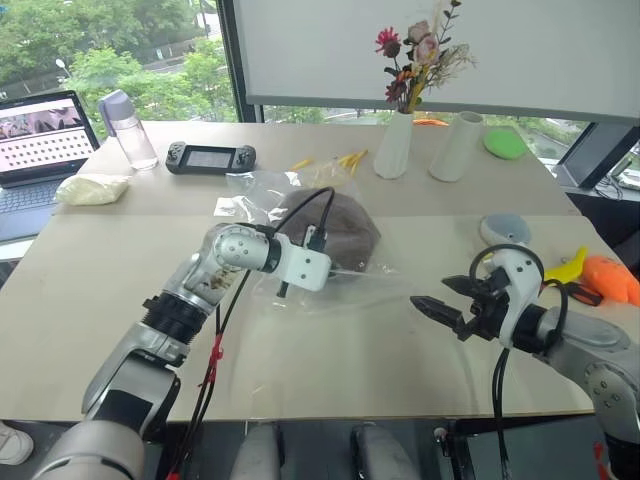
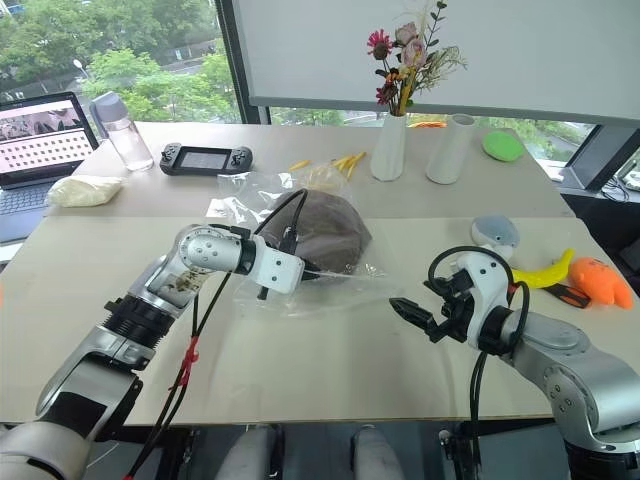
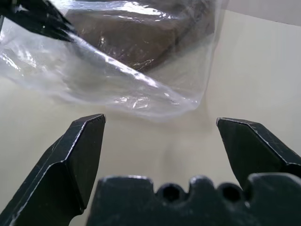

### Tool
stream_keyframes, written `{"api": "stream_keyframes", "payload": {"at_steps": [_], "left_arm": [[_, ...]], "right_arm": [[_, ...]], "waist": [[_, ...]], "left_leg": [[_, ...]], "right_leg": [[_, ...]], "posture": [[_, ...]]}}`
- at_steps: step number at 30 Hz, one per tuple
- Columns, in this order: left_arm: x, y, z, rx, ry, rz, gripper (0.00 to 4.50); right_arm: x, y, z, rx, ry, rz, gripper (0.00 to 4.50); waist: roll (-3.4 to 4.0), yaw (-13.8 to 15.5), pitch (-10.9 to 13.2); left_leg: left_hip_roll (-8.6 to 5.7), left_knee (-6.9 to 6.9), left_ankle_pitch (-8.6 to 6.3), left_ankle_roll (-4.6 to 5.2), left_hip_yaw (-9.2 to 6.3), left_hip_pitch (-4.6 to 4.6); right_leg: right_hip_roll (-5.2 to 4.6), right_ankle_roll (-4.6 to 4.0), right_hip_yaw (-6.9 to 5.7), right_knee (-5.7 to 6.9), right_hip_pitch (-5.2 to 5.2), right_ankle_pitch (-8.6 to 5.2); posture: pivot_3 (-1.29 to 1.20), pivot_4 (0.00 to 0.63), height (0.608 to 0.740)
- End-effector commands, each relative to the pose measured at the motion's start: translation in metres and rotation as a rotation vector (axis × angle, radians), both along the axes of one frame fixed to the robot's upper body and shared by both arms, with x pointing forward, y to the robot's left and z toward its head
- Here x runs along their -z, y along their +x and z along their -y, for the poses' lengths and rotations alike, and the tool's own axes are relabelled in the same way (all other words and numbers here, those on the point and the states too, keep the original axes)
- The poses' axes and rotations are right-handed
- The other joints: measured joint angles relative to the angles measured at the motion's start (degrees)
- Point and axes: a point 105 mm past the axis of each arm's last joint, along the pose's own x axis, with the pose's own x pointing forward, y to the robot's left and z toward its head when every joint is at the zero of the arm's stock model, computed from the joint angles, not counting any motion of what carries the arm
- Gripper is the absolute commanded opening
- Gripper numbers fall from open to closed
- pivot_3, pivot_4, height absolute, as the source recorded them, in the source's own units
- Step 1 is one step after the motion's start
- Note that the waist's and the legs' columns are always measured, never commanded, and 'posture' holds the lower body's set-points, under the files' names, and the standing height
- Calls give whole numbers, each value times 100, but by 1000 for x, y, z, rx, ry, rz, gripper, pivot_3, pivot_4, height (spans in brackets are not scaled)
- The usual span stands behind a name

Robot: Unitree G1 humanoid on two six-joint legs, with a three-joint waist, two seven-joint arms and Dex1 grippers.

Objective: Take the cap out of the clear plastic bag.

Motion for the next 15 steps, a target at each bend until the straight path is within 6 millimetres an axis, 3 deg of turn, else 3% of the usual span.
{"api": "stream_keyframes", "payload": {"at_steps": [1,6,15], "left_arm": [[-14,-1,6,17,-36,21,56],[-18,3,6,-23,-84,-26,56],[-92,42,-1,-207,-338,-39,56]], "right_arm": [[-18,0,1,3,-13,85,4500],[-17,1,1,5,-13,85,4500],[-16,-1,-13,-52,21,69,4500]], "waist": [[0,5,0],[0,5,0],[-1,-3,1]], "left_leg": [[0,0,0,0,0,0],[0,0,0,0,0,0],[-1,0,0,0,-1,-5]], "right_leg": [[0,0,0,0,0,0],[0,0,0,0,0,0],[1,4,-1,0,-4,0]], "posture": [[0,150,740],[0,150,740],[0,150,740]]}}
